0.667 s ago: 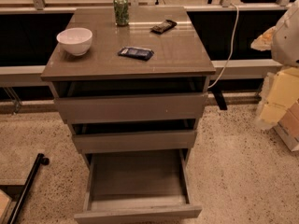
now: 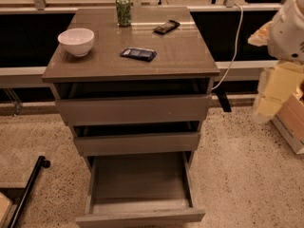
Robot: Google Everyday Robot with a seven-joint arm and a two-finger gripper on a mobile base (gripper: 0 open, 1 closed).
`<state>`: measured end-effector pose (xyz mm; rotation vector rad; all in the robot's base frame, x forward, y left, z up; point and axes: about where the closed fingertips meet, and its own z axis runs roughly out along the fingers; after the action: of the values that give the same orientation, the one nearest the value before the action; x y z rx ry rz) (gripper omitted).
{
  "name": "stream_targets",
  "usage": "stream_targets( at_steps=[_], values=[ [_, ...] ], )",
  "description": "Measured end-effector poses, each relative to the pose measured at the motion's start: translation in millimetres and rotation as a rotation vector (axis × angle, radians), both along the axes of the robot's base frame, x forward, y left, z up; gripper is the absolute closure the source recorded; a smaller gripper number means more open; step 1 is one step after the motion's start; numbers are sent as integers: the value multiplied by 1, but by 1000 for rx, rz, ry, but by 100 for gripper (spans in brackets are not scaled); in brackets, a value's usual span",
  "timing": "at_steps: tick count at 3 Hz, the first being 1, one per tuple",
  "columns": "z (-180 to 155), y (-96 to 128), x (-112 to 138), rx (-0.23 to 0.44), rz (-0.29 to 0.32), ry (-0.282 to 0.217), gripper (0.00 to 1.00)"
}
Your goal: Place rxbar blueberry into bottom drawer
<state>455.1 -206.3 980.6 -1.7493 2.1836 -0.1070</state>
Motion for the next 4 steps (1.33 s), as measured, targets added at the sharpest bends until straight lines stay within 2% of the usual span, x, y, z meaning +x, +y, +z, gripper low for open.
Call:
stream_targets(
  at_steps=[1, 2, 3, 4],
  values=[
    [1, 18, 41, 9, 46, -43, 0],
    [2, 19, 43, 11, 49, -45, 0],
    [-8, 41, 56, 35, 60, -48, 0],
    [-15, 85, 93, 139, 91, -83, 0]
  ],
)
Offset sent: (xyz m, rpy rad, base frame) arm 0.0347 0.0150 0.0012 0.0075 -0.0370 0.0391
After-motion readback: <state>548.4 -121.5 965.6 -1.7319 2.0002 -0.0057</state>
